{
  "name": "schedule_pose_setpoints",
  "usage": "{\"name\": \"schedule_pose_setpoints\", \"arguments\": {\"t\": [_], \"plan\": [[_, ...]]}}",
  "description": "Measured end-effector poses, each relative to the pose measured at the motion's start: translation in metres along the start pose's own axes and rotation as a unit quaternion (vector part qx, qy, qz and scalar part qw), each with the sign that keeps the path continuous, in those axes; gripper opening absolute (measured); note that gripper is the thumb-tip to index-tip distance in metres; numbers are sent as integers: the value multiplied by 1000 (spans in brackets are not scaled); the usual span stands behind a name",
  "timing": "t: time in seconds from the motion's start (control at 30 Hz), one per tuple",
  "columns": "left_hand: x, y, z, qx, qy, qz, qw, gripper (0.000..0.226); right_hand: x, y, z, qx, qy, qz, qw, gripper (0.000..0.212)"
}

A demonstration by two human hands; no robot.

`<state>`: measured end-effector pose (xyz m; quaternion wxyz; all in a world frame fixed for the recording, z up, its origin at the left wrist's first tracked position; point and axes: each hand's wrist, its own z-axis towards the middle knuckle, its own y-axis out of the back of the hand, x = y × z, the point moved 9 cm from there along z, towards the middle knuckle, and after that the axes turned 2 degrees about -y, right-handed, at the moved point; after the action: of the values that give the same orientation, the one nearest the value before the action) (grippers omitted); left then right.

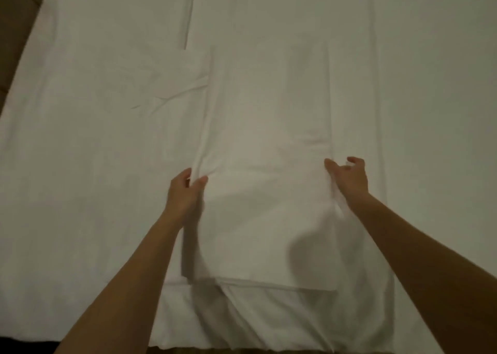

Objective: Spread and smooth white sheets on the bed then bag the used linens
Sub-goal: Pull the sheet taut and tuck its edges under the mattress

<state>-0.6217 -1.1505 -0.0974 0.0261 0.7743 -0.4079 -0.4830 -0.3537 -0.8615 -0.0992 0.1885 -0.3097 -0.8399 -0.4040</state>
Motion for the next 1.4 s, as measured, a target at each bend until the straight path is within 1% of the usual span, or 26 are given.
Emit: {"name": "schedule_pose_setpoints", "arguments": {"t": [0.07,0.1,0.13,0.2,0.27,0.33,0.43,0.53,0.63,0.67,0.7,0.77,0.8,0.87,0.93,1.0,1.03,1.07,1.1,1.13,1.2,1.23,1.27,1.33,1.37,1.4], "plan": [[8,14,6,-12,31,-10,999,19,-11,-16,2,95,-24,19,995,64],[15,14,6,5,57,-9,998,22,-10,-22,2,113,-17,21,993,58],[23,8,3,32,83,-1,996,27,-8,-26,2,114,-11,22,993,55],[37,-4,-6,79,121,7,989,34,-6,-30,6,104,-11,31,994,56],[46,-9,-14,88,147,-10,985,39,-9,-33,11,106,-20,33,994,55],[50,-11,-17,94,158,-20,983,44,-8,-33,12,100,-9,23,995,54],[54,-13,-18,104,158,-16,982,50,-1,-30,13,69,40,-9,997,55],[58,-19,-24,106,178,-22,978,56,12,-17,9,46,98,-14,994,45],[68,-40,-48,148,215,-13,965,55,22,6,18,29,124,-18,992,47],[73,-46,-59,162,222,-14,961,59,19,11,23,43,116,-23,992,47],[78,-50,-69,170,225,-19,959,71,8,13,28,70,89,-30,993,48],[90,-50,-77,164,228,-22,959,104,-34,8,27,155,0,-55,986,54],[91,-50,-79,170,231,-15,958,111,-57,5,18,200,-40,-74,976,52],[89,-53,-83,209,256,3,944,101,-89,3,-2,255,-79,-96,959,43],[89,-57,-87,251,289,19,924,82,-97,5,-8,267,-75,-98,956,39],[89,-55,-86,276,300,82,909,62,-89,5,-5,292,-68,-127,946,37],[89,-53,-84,283,298,126,903,56,-84,4,-3,307,-77,-146,937,37],[89,-51,-81,290,296,160,896,56,-80,4,0,315,-89,-160,931,35],[90,-49,-79,293,294,183,891,60,-74,4,3,311,-98,-162,931,34],[90,-46,-79,292,290,196,890,70,-66,3,8,302,-98,-143,938,34],[99,-42,-82,287,284,205,891,94,-47,0,19,274,-77,-61,957,36],[101,-41,-86,287,279,202,894,96,-39,-2,24,260,-65,-24,963,40],[101,-43,-93,292,276,189,896,85,-33,-3,27,246,-53,0,968,42],[100,-49,-106,307,280,160,896,53,-23,-4,32,224,-33,28,974,39],[102,-52,-110,314,285,147,894,47,-20,-5,34,219,-30,39,974,35],[105,-54,-113,316,292,139,892,45,-18,-5,35,219,-28,48,974,32]]}}
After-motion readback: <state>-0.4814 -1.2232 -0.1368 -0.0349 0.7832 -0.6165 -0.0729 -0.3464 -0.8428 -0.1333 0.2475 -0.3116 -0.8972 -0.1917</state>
